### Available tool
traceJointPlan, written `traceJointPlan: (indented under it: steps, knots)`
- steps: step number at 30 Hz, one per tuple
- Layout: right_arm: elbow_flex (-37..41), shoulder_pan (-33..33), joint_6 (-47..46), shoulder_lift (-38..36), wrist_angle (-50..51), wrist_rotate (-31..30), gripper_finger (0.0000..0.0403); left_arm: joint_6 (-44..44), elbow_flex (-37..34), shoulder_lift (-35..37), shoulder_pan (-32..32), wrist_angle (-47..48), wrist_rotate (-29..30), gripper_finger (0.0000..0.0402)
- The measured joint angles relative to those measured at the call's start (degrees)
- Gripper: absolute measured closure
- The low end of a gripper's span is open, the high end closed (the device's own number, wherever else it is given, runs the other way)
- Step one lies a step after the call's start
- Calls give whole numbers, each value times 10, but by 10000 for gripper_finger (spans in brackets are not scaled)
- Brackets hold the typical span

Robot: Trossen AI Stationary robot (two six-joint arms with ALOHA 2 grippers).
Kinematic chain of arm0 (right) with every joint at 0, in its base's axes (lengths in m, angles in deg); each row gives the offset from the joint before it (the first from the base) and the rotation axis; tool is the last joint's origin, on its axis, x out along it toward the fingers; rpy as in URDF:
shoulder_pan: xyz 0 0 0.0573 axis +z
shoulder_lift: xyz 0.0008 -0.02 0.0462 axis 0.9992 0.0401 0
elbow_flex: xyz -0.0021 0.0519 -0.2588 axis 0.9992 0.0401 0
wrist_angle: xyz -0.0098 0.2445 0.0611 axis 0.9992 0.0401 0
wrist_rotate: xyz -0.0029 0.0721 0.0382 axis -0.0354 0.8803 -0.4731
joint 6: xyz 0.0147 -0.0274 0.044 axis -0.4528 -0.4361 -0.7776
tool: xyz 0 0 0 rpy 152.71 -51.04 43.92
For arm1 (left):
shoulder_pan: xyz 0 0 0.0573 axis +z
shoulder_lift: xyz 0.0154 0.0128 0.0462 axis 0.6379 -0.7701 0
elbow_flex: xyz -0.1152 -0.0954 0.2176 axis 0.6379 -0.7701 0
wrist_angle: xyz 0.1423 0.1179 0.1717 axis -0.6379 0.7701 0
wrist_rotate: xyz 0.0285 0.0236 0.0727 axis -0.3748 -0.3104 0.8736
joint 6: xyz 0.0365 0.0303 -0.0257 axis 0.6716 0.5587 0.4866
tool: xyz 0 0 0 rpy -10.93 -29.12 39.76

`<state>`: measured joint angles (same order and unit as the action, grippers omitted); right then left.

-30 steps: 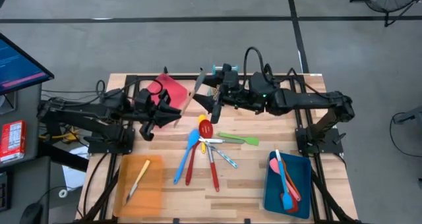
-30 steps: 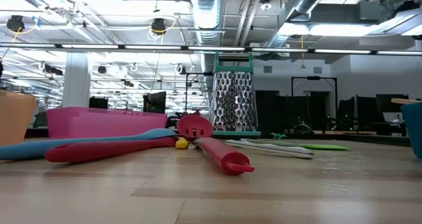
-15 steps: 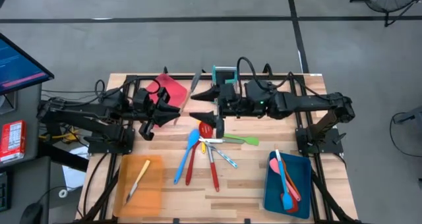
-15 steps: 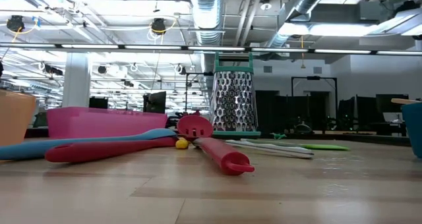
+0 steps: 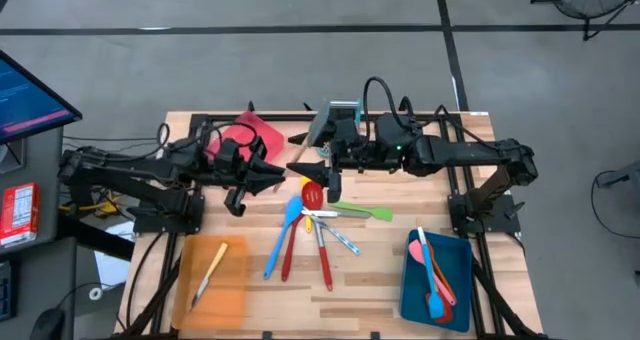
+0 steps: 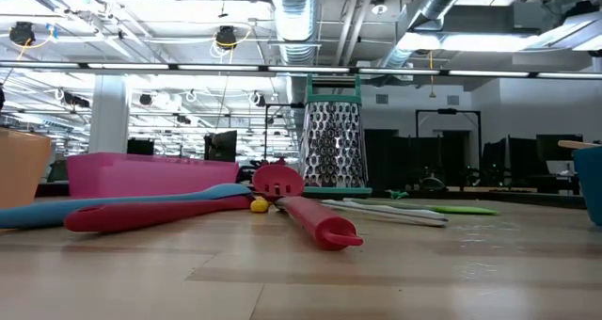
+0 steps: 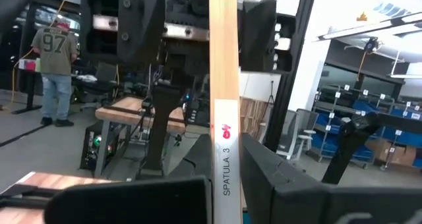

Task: Pick & Place Kitchen Items
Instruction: Put the gray spatula into the blue bin

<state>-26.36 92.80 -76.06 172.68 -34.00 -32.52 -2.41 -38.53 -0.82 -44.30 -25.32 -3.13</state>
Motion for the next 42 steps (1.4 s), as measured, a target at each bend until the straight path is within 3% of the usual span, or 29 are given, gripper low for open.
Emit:
traceJointPlan:
  steps: [5,9,15,20,29,36,39,42]
  knots:
    - [0,0,0,0,0,-1,141,0,0,-8,0,-16,0,380]
    - [0,0,0,0,3,-1,176,9,0,-8,0,-20,0,380]
    - [0,0,0,0,4,-2,256,9,0,-7,0,-23,0,380]
    - [0,0,2,0,9,0,348,9,0,-7,0,-21,1,380]
    - [0,1,-2,-1,9,-23,348,8,0,-7,0,-22,5,369]
    - [1,4,-2,-45,34,-52,348,8,1,12,0,-8,0,288]
    - [0,8,-30,-82,98,-90,348,8,0,31,0,16,1,251]
    - [0,23,-101,-125,245,-139,348,8,0,64,0,50,21,228]
